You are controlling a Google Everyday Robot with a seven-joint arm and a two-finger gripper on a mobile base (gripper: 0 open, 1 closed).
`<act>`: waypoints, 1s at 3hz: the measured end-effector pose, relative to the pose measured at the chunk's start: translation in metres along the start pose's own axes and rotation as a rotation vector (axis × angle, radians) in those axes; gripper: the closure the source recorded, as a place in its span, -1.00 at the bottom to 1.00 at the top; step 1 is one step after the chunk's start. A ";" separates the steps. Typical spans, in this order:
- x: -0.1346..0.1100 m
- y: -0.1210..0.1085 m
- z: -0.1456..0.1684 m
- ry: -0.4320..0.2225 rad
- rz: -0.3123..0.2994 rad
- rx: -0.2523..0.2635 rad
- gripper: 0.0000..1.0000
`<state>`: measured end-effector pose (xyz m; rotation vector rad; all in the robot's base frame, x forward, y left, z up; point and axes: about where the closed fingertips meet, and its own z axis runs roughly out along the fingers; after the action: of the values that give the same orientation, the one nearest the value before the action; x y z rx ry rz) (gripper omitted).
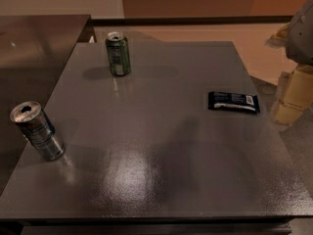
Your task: Move rxbar blueberry near green can
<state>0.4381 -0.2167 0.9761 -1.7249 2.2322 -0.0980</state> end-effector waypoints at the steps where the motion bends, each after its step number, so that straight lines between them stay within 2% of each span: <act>1: -0.002 -0.004 0.000 -0.009 -0.008 0.005 -1.00; 2: -0.009 -0.022 0.015 -0.043 -0.035 -0.021 -1.00; 3: -0.013 -0.051 0.039 -0.088 -0.039 -0.057 -1.00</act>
Offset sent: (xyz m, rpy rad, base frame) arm 0.0577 0.0076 -0.0211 0.0800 0.0385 0.1095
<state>0.4994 -0.2129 0.9539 -1.7675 2.1582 0.0324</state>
